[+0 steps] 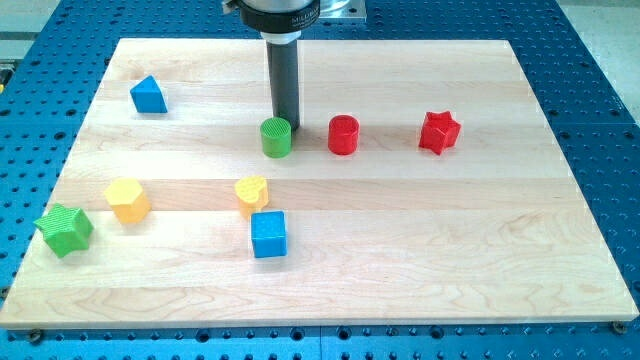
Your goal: Place the green star at the top of the hexagon
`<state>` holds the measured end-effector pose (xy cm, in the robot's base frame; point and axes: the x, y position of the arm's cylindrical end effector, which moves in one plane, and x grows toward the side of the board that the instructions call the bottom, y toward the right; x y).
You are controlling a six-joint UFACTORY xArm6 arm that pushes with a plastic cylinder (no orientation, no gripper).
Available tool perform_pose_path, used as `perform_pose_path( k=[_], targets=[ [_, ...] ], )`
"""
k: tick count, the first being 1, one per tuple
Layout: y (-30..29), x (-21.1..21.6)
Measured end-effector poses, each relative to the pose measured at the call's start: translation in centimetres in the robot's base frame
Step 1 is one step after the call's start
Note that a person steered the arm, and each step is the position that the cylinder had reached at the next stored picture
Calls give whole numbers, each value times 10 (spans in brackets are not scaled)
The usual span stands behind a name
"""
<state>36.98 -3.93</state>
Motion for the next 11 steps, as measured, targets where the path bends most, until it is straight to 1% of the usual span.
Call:
perform_pose_path(
  k=[1,2,3,4,5,6,8,9,10,11],
  targets=[
    [-124,-5],
    [-216,41],
    [-266,87],
    [-265,133],
    [-259,204],
    [-229,202],
    [-223,117],
    [-206,105],
    [-191,78],
    [-170,68]
  ],
)
